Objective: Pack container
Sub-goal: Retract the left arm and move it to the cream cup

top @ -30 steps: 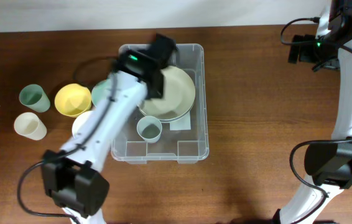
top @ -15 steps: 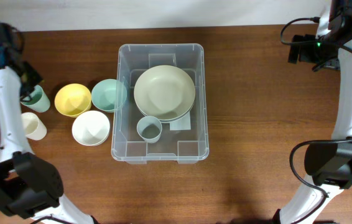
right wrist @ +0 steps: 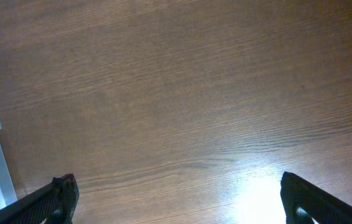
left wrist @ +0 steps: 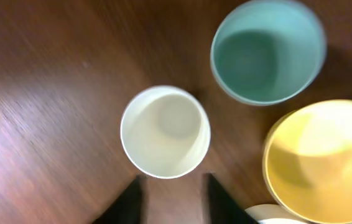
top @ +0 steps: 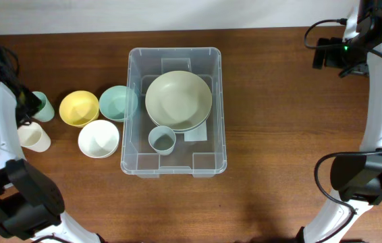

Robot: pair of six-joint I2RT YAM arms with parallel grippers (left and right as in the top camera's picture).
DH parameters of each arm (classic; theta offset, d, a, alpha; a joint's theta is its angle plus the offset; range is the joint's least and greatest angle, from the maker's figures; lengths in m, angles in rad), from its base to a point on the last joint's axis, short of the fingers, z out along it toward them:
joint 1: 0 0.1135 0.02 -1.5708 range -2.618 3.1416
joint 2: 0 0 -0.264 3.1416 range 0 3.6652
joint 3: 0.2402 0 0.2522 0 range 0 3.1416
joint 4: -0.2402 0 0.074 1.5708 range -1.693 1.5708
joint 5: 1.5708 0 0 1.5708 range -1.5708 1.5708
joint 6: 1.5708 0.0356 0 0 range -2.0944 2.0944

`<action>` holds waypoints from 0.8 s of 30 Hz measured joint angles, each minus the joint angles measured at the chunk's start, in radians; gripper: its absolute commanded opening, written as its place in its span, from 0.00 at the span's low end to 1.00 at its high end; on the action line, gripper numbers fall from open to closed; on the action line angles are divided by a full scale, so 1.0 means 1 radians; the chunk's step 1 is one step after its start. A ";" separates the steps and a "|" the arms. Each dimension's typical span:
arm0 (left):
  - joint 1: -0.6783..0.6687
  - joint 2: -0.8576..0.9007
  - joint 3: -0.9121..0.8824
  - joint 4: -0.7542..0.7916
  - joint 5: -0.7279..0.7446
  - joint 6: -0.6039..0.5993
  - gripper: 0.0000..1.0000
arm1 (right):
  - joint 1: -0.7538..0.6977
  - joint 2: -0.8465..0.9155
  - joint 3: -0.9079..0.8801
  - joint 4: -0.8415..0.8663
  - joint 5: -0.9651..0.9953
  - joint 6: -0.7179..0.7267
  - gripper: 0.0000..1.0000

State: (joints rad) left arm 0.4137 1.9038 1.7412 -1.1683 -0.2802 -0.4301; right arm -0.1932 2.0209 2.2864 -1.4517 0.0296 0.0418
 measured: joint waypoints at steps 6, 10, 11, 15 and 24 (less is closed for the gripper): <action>0.001 0.000 -0.144 0.127 0.000 -0.001 0.63 | 0.000 0.000 0.000 0.000 0.000 0.001 0.99; 0.004 0.000 -0.213 0.196 0.000 0.000 0.63 | 0.000 0.000 0.000 0.000 0.000 0.000 0.99; 0.004 0.000 -0.229 0.213 0.000 0.000 0.63 | 0.000 0.000 0.000 0.000 0.000 0.000 0.99; 0.004 0.000 -0.285 0.284 0.000 0.003 0.63 | 0.000 0.000 0.000 0.000 0.000 0.000 0.99; 0.004 0.000 -0.349 0.352 0.000 0.009 0.41 | 0.000 0.000 0.000 0.000 0.000 0.000 0.99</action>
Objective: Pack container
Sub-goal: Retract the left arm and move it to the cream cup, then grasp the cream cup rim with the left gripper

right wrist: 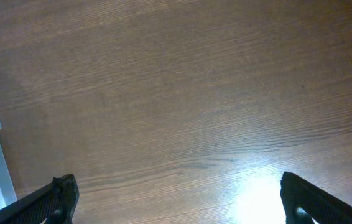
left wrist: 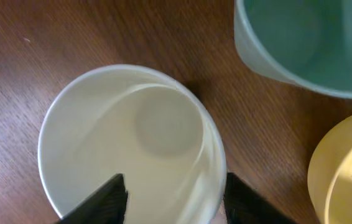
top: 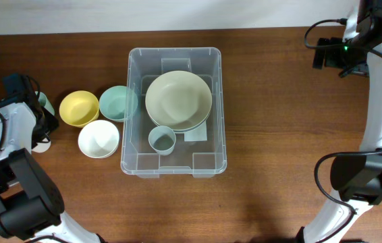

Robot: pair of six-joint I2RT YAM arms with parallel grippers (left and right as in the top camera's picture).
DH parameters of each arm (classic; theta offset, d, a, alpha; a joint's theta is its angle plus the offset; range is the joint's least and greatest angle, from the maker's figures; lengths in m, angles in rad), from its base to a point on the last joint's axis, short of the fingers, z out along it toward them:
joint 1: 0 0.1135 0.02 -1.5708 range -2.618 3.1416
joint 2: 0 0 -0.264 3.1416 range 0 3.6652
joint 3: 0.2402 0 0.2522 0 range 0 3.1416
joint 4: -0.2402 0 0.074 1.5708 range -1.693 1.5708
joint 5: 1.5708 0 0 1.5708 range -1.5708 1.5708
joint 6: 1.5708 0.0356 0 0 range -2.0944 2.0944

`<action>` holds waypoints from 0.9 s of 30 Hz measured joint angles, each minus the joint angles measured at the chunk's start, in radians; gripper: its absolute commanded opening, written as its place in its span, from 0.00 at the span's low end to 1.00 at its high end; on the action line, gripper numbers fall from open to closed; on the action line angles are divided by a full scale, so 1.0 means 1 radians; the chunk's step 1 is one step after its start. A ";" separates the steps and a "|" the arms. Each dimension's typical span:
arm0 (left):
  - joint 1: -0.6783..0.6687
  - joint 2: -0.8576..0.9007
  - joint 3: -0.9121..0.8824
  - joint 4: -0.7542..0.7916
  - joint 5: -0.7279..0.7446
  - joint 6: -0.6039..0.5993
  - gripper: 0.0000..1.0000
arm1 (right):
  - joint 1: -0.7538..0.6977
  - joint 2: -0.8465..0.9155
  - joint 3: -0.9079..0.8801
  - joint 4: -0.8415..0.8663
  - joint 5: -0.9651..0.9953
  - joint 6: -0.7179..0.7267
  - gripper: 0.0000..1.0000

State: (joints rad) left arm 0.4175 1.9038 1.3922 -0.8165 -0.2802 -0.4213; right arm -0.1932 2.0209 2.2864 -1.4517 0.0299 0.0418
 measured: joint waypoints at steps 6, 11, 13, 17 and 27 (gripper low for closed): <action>0.000 0.000 -0.004 0.030 0.000 0.002 0.38 | 0.000 0.000 0.000 0.000 0.000 0.000 0.99; 0.000 0.009 -0.007 0.037 0.000 0.009 0.29 | 0.000 0.000 0.000 0.000 0.000 0.000 0.99; 0.000 0.026 -0.007 0.037 0.000 0.013 0.29 | 0.000 0.000 0.000 0.000 0.000 0.000 0.99; 0.000 0.062 -0.009 0.036 0.000 0.032 0.23 | 0.000 0.000 0.000 0.000 0.000 0.001 0.99; 0.000 0.068 -0.007 0.000 0.000 0.067 0.01 | 0.000 0.000 0.000 0.000 0.000 0.000 0.99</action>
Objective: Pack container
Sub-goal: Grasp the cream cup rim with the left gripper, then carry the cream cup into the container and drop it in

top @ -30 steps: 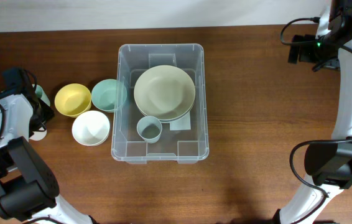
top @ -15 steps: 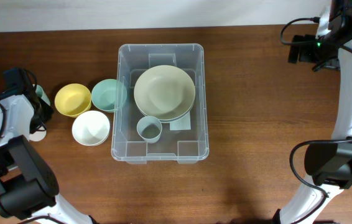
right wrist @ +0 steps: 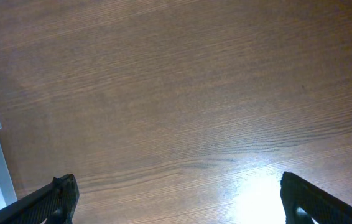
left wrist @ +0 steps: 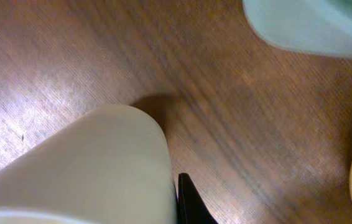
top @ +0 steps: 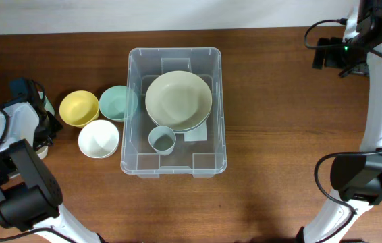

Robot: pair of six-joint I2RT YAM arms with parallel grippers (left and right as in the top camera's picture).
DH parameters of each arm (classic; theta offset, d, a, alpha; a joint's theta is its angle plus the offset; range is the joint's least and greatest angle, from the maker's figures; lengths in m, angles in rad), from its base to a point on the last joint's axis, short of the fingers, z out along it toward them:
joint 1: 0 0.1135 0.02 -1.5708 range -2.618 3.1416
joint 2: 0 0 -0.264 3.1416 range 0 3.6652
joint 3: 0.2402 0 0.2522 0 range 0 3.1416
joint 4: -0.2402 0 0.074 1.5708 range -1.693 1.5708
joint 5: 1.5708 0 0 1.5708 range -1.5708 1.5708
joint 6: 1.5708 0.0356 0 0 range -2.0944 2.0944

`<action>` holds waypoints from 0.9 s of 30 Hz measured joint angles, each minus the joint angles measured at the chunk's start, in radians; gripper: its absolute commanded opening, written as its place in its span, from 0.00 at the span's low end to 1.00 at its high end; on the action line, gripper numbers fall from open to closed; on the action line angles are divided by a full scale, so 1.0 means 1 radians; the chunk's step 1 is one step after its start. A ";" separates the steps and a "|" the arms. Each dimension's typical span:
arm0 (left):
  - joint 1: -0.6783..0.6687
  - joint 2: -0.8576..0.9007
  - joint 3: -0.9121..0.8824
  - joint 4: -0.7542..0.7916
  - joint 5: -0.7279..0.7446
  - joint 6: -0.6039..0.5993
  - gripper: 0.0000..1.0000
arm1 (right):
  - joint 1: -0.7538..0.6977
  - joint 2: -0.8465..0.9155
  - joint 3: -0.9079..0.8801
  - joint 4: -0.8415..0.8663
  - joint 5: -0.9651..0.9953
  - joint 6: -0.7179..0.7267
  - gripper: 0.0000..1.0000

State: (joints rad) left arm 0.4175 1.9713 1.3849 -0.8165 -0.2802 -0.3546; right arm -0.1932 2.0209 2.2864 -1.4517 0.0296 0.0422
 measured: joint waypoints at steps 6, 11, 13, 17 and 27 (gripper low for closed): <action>0.000 -0.001 0.142 -0.196 0.005 0.000 0.01 | 0.000 0.000 0.000 0.001 0.000 -0.001 0.99; -0.019 -0.020 0.341 -0.395 0.020 0.000 0.01 | 0.000 0.000 0.000 0.000 0.000 0.000 0.99; -0.045 -0.048 0.414 -0.449 0.040 0.000 0.01 | 0.000 0.000 0.000 0.000 0.000 0.000 0.99; -0.140 -0.136 0.502 -0.501 0.120 0.000 0.01 | 0.000 0.000 0.000 0.000 0.000 0.000 0.99; -0.544 -0.219 0.523 -0.576 0.252 0.000 0.01 | 0.000 0.000 0.000 0.000 0.000 0.000 0.99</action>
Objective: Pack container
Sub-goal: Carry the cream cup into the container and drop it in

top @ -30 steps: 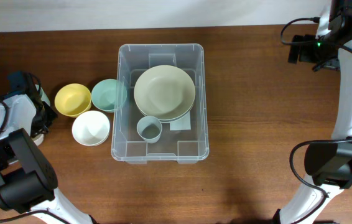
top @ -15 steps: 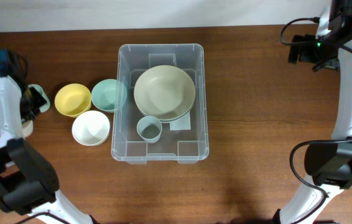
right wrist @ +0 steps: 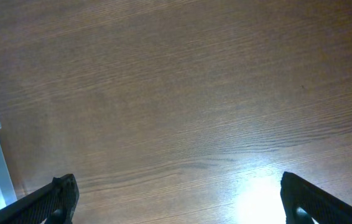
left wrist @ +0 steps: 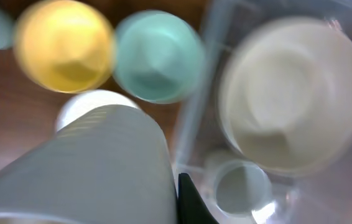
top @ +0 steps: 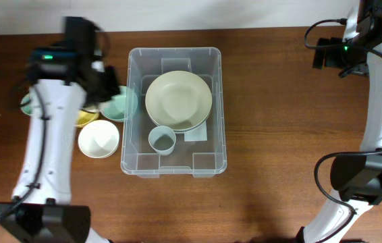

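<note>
My left gripper (top: 102,82) is shut on a cream cup (left wrist: 89,168), which fills the lower left of the left wrist view; one dark finger (left wrist: 188,202) shows beside it. It hangs above the bowls, just left of the clear plastic container (top: 175,51). Inside the container lie a large cream bowl (top: 177,101) and a small grey-blue cup (top: 161,140). In the overhead view the cream cup is hidden under the gripper. My right gripper (right wrist: 188,205) stands open over bare wood at the far right.
Left of the container sit a teal bowl (top: 118,104), a white bowl (top: 98,138) and a yellow bowl (left wrist: 64,45), partly under my left arm. A teal cup (top: 23,102) stands near the table's left edge. The wall runs along the back edge.
My left gripper, then low at the table's left edge with the cream cup in it, is now raised and further right, over the bowls beside the container. The right arm has not moved.
My left gripper was open above the cream cup standing at the left edge. Then its fingers were down around the cup's rim, then shut on the cup just above the wood. Now the cup is held high beside the container.
</note>
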Robot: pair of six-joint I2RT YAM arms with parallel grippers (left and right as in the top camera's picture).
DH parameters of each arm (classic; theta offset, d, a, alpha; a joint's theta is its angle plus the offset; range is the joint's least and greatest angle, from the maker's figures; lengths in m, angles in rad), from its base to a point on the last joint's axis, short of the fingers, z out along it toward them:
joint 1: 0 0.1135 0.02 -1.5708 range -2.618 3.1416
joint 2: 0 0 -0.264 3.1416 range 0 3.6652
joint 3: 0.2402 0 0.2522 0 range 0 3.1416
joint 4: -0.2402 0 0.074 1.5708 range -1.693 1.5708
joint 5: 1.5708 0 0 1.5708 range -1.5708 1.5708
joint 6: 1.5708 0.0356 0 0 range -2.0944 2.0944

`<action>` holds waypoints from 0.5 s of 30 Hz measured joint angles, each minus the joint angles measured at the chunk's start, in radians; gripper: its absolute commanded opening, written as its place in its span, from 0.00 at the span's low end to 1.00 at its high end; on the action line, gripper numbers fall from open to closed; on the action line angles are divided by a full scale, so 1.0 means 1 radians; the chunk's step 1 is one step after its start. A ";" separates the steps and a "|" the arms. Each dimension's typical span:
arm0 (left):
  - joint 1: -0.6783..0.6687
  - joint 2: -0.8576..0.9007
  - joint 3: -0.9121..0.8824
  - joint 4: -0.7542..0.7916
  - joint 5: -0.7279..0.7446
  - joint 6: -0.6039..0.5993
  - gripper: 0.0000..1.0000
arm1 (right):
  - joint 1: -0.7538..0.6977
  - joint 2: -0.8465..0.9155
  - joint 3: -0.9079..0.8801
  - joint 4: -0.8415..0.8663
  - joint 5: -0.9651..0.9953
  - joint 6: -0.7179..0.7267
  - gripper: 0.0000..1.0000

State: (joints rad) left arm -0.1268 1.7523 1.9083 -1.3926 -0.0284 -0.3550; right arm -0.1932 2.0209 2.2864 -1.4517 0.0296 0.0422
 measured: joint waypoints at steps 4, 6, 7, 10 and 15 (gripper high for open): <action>-0.146 0.000 -0.001 -0.003 0.006 0.000 0.01 | 0.000 0.000 0.000 0.000 0.000 0.000 0.99; -0.229 0.000 -0.001 -0.008 0.008 0.000 0.01 | 0.000 0.000 0.000 0.000 0.000 -0.001 0.99; -0.251 0.000 -0.003 -0.010 0.007 0.000 0.01 | 0.000 0.000 0.000 0.000 0.000 0.000 0.99; -0.314 0.000 -0.034 -0.005 0.006 0.000 0.01 | 0.000 0.000 0.000 0.000 0.000 0.000 0.99; -0.368 0.000 -0.159 0.074 0.007 0.000 0.01 | 0.000 0.000 0.000 0.000 0.000 0.000 0.99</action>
State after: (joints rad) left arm -0.4946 1.7523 1.7493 -1.3190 -0.0216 -0.3553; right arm -0.1932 2.0209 2.2864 -1.4513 0.0296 0.0422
